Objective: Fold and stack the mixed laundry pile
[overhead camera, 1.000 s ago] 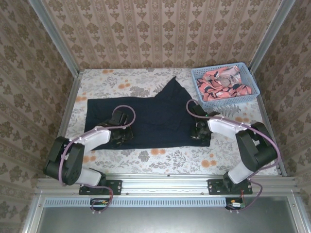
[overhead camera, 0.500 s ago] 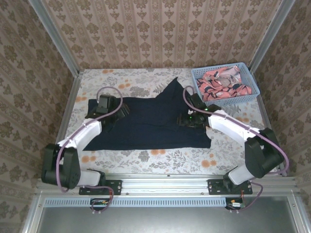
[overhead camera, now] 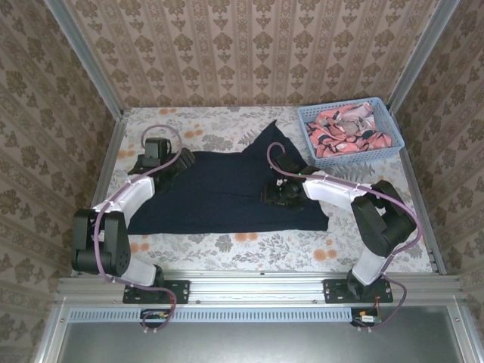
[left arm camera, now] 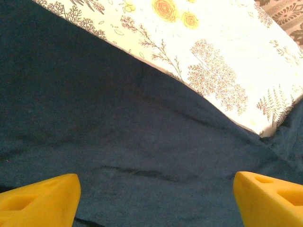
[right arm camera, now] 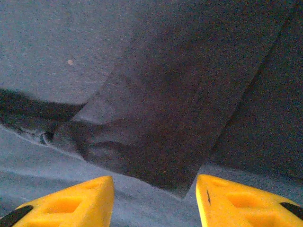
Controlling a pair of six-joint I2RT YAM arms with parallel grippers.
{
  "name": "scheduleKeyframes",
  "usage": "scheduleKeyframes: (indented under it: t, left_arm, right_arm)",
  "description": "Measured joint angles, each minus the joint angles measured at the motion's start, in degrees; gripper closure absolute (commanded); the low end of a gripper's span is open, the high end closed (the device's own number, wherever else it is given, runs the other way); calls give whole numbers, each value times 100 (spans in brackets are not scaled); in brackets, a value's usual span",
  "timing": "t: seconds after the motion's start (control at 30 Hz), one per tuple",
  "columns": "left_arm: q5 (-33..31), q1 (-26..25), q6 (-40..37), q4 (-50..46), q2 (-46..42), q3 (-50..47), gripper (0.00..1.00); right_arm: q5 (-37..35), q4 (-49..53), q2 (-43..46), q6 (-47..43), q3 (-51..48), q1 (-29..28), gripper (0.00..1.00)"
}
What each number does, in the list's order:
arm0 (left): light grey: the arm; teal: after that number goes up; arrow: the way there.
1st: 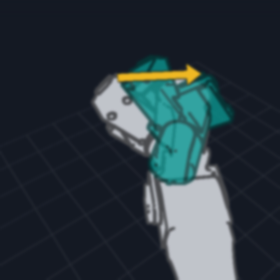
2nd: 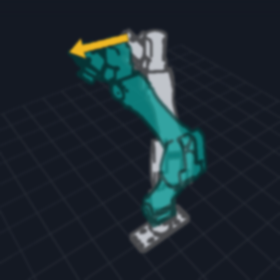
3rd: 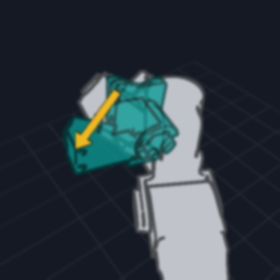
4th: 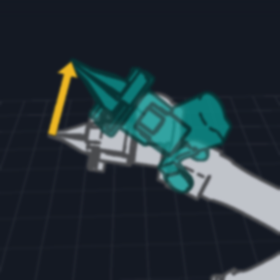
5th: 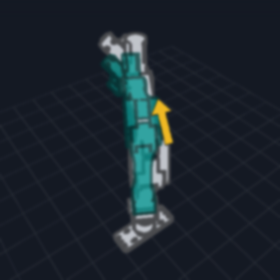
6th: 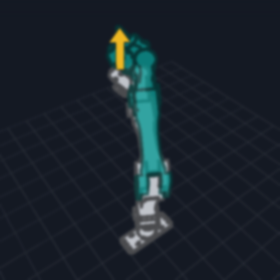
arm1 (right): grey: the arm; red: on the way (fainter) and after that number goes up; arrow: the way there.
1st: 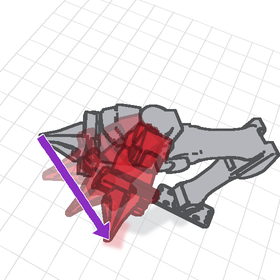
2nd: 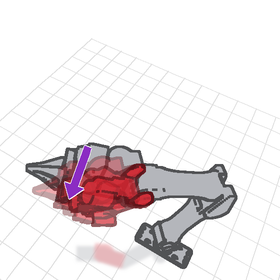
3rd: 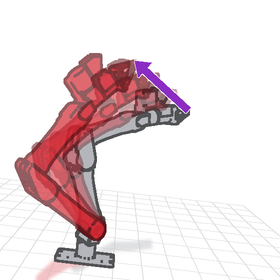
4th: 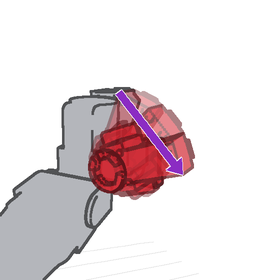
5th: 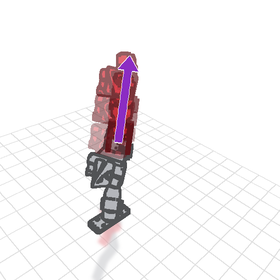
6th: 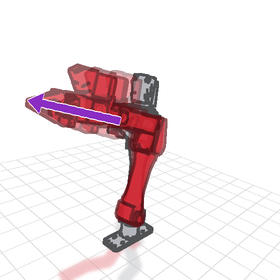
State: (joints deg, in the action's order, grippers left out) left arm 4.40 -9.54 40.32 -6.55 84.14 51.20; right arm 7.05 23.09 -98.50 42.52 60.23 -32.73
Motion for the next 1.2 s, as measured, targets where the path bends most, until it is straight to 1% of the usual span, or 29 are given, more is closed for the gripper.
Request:
scheduleKeyframes:
  t: [0.13,0.2,0.3,0.4,0.43,0.47,0.53,0.63,0.67,0.7,0.8,0.9,0.97,1.07,1.2]
  left_arm:
    - [61,72,0,26,2,-127,15]
    - [85,109,0,22,0,-149,15]
    - [98,142,0,24,0,-153,14]
    - [111,166,0,33,0,-164,14]
    - [120,173,0,35,0,-170,14]
    - [125,173,0,39,0,-173,14]
    - [149,173,0,44,0,-173,14]
    - [195,173,0,46,-4,-190,14]
    - [208,173,0,48,-15,-214,14]
    - [212,173,0,44,-31,-243,14]
    - [269,173,0,24,-74,-315,14]
    - [398,129,-2,22,-94,-334,15]
    - [588,-7,-44,107,-76,-323,17]
    - [964,-511,-256,225,232,-28,23]
    - [1574,-1309,-678,516,1008,667,29]
  right_arm:
    - [9,-26,-131,33,28,0,83]
    - [7,-24,-201,22,107,0,93]
    - [-72,0,-256,-48,297,0,100]
    - [-247,118,-317,-234,684,11,100]
    - [-330,157,-387,-341,907,13,89]
    - [-391,179,-481,-455,1115,22,75]
    - [-579,278,-807,-739,1722,33,61]
    - [-922,426,-1370,-1075,2592,72,48]
    - [-999,444,-1467,-1141,2728,92,45]
    - [-1084,455,-1517,-1228,2800,118,43]
    - [-1290,533,-1467,-1368,2771,162,42]
    - [-1528,579,-1207,-1467,2457,212,42]
    - [-1679,643,-962,-1499,2188,273,42]
    - [-1762,693,-529,-1495,1655,439,43]
    - [-1779,719,-4,-1449,951,866,43]
